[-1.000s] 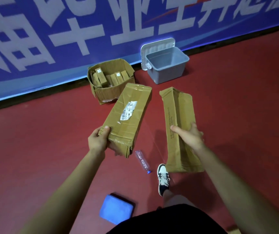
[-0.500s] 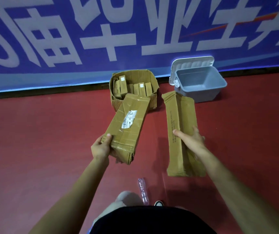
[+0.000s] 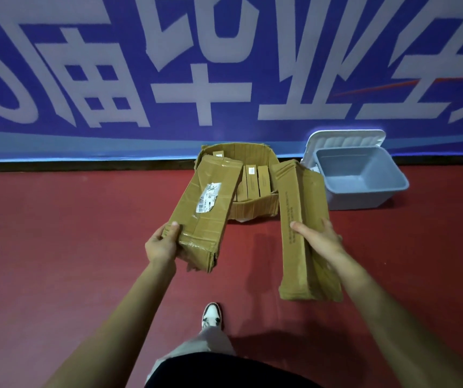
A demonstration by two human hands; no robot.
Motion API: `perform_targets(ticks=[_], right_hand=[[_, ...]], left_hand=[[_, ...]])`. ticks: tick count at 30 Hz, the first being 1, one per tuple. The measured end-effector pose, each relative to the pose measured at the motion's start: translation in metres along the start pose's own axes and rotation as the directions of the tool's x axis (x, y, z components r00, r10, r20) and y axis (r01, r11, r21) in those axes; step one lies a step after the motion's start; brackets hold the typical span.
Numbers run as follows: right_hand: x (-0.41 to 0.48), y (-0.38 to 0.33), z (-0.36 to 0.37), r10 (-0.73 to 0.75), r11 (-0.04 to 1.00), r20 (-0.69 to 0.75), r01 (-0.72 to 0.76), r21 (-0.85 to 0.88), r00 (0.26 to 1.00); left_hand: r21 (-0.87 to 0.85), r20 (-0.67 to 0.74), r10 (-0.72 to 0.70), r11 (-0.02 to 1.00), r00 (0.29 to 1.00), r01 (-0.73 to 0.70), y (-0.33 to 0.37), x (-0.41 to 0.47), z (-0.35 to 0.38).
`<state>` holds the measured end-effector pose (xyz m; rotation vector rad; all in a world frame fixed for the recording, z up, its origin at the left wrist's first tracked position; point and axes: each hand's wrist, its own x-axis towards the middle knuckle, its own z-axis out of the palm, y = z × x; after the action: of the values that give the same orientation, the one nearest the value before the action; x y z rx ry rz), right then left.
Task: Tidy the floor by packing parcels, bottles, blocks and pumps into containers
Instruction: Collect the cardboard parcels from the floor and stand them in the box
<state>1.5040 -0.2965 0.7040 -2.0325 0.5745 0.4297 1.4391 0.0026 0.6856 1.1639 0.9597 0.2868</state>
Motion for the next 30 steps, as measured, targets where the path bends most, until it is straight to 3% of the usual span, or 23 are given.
perform_targets(ticks=[16,21,25,30], right_hand=[[0.153,-0.136,0.078,0.130,0.923,0.134,-0.169,0.345,0.982],[0.215,-0.188,0.086,0.097,0.928,0.197,-0.160,0.336,0.976],[0.329,-0.185,0.086,0.116,0.934,0.253,-0.192,0.300,0.960],[0.387,-0.259,0.080,0.148,0.965,0.366,-0.215,0.149,0.919]], left_hand=[[0.098,0.099,-0.022,0.995,0.995,0.012,0.128,0.211,0.095],[0.059,0.014,-0.125,0.991,0.992,0.124,0.130,0.262,0.157],[0.008,-0.036,-0.231,0.973,0.972,0.232,0.124,0.303,0.224],[0.070,-0.141,-0.308,0.945,0.941,0.320,0.119,0.362,0.298]])
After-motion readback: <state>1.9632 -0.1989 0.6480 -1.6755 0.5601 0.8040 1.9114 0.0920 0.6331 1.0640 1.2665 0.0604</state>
